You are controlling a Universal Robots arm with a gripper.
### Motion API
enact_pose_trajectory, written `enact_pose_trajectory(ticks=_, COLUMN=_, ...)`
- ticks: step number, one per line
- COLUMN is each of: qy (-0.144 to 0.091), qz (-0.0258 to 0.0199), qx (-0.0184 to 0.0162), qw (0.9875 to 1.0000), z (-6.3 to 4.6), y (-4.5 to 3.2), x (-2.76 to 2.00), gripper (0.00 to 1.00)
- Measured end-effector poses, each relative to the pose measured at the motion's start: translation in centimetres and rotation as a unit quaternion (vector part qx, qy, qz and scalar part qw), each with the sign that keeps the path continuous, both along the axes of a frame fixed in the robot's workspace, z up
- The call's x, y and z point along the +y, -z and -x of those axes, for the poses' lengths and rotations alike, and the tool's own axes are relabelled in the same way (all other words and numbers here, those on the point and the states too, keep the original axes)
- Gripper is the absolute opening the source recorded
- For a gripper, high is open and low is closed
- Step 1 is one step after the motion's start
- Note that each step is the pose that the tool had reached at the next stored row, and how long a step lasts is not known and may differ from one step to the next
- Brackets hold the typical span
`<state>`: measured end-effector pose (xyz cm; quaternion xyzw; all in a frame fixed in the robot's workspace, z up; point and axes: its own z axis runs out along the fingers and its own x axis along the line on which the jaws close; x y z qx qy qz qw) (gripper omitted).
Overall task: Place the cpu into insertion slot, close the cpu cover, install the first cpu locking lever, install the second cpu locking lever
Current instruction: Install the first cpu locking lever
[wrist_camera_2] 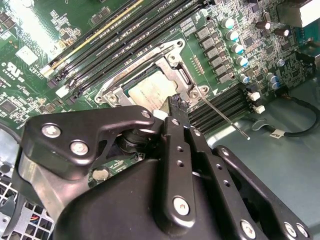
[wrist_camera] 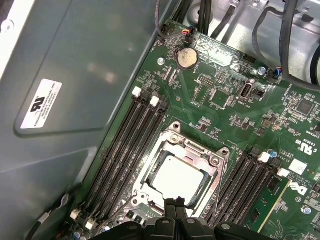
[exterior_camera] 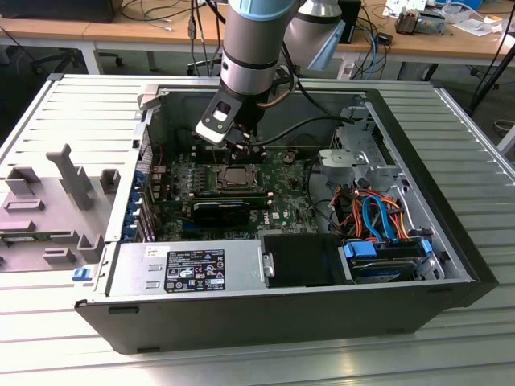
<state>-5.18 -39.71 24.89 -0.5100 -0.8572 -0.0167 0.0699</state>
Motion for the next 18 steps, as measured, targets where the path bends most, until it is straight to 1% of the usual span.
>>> enact_pose_trajectory(ticks=18, qy=-0.009, qz=0.0000, qx=0.0000, qw=1.0000, z=0.00, y=0.00, x=0.00, gripper=0.11)
